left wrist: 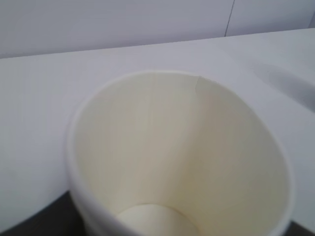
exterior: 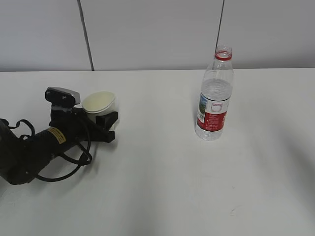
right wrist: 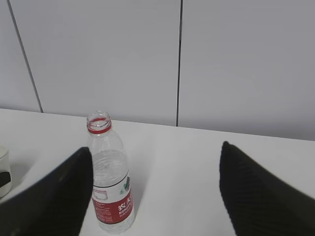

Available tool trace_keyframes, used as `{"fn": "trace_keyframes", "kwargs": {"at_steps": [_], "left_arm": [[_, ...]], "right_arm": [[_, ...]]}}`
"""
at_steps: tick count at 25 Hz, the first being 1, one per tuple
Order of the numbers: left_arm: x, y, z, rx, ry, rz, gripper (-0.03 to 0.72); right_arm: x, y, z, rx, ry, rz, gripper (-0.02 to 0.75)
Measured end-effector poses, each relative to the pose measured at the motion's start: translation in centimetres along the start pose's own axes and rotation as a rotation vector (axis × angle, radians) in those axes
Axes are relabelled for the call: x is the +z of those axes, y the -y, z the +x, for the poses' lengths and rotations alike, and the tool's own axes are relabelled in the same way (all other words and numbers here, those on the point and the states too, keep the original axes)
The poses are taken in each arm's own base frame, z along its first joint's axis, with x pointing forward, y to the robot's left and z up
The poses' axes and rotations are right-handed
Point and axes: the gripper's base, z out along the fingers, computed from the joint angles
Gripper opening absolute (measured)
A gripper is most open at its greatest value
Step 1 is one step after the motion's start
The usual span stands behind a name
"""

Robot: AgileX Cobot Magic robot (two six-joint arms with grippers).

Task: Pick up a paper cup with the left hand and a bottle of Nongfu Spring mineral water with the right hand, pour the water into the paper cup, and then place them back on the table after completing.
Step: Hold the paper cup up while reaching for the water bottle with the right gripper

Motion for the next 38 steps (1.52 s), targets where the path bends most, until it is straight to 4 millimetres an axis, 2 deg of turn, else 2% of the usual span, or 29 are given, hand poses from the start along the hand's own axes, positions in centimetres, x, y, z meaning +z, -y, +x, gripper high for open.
{"fn": "trace_keyframes", "kwargs": {"at_steps": [6,16,28,34,38], "left_arm": [[0.0,0.3,0.0,0.018,-0.01,0.036,0.385],[-0.1,1.0,-0.7,0.052,-0.003,0.093,0.385],[-0.1,0.9,-0.7,0.051,-0.002,0.09,0.384],[-0.1,0.9,-0.7,0.048,-0.001,0.085,0.384],[-0.1,0.9,-0.7,0.048,-0.001,0.084,0.384]], "right_arm": [[0.6,0.0,0.2,0.0,-0.01,-0.002,0.587],[4.5,-0.2,1.4,0.096,-0.051,-0.01,0.587],[11.0,-0.6,5.8,0.106,-0.168,-0.021,0.587],[12.8,-0.9,6.8,0.061,-0.086,-0.057,0.587],[13.1,-1.4,8.5,0.053,0.008,-0.094,0.587]]}}
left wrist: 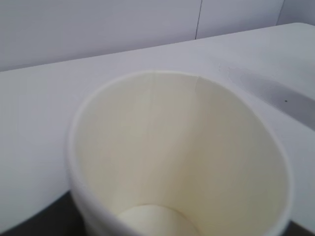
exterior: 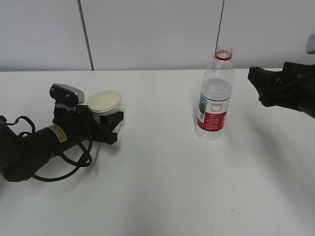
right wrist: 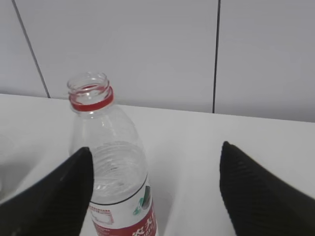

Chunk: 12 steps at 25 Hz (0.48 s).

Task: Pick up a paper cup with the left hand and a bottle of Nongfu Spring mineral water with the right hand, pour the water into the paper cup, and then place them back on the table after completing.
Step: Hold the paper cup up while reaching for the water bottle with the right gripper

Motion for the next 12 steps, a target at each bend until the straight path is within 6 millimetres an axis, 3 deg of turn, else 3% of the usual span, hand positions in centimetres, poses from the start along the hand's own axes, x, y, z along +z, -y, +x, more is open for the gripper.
{"fn": "trace_keyframes", "kwargs": {"at_steps": [12], "left_arm": [[0.0,0.0,0.0,-0.001,0.0,-0.002,0.384]], "right_arm": [[2.2,-0.2,4.8,0.029,0.029,-0.045,0.587]]}}
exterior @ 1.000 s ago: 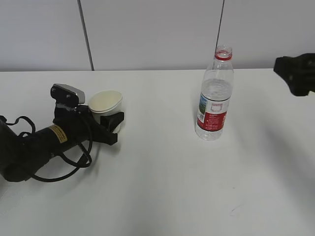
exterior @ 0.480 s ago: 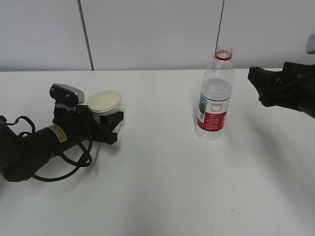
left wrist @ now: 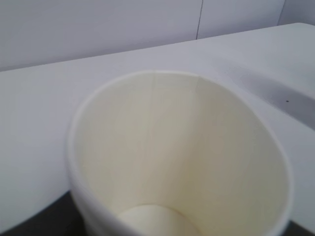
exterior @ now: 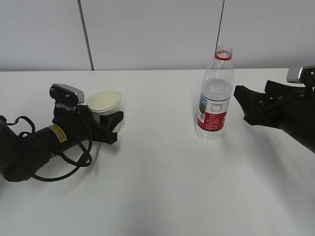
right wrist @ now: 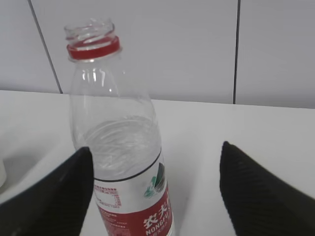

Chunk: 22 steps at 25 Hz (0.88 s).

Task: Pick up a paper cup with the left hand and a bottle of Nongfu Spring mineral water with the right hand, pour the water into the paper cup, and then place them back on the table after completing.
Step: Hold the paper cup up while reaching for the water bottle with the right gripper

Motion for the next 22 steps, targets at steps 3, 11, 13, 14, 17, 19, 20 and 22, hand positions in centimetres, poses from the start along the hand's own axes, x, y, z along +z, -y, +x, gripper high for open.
{"fn": "trace_keyframes", "kwargs": {"at_steps": [3,11,13,14,17,19,20,22], "left_arm": [[0.0,0.0,0.0,0.0,0.0,0.0,0.383],[0.0,0.0,0.0,0.0,0.0,0.0,0.384],[0.0,0.0,0.0,0.0,0.0,0.0,0.384],[0.0,0.0,0.0,0.0,0.0,0.0,0.384],[0.0,0.0,0.0,0.0,0.0,0.0,0.384],[0.0,0.0,0.0,0.0,0.0,-0.001,0.384],[0.0,0.0,0.0,0.0,0.0,-0.001,0.384],[0.0,0.0,0.0,0.0,0.0,-0.001,0.384]], "right_arm": [[0.4,0.1,1.2,0.008,-0.027,-0.001,0.587],[1.1,0.0,3.6,0.018,-0.052,-0.027,0.587],[1.2,-0.1,4.1,0.014,-0.071,-0.043,0.587],[1.1,-0.2,4.2,0.014,-0.077,-0.05,0.587],[1.1,-0.4,4.3,0.002,-0.082,-0.08,0.587],[1.1,-0.5,4.3,-0.002,-0.082,-0.088,0.587],[1.1,-0.5,4.3,-0.003,-0.081,-0.091,0.587],[1.1,-0.6,4.3,-0.003,-0.081,-0.093,0.59]]}}
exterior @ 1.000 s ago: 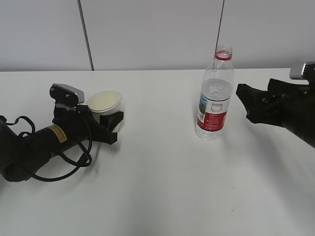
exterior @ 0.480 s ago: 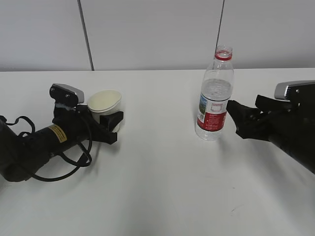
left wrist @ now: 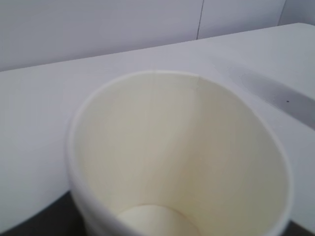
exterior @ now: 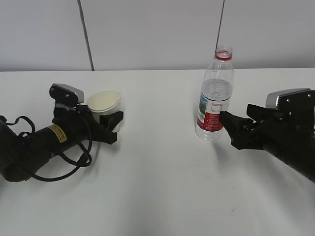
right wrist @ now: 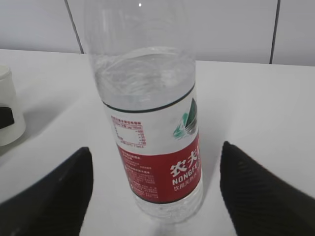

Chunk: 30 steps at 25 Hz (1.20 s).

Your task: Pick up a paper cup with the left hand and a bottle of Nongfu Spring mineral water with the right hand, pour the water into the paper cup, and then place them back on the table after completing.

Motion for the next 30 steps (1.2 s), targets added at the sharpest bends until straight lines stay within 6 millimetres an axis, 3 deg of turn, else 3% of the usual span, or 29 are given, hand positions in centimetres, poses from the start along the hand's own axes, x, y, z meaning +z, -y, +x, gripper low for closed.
{"fn": "trace_keyframes", "kwargs": {"at_steps": [8,14,30], "left_arm": [[0.0,0.0,0.0,0.0,0.0,0.0,0.383],[0.0,0.0,0.0,0.0,0.0,0.0,0.383],[0.0,0.0,0.0,0.0,0.0,0.0,0.382]], "right_arm": [[0.3,0.0,-0.4,-0.004,0.017,-0.003,0.642],[1.6,0.3,-1.4,-0.014,0.068,-0.006,0.645],[6.4,0.9,0.5,0.023,0.053,-0.07,0.647]]}}
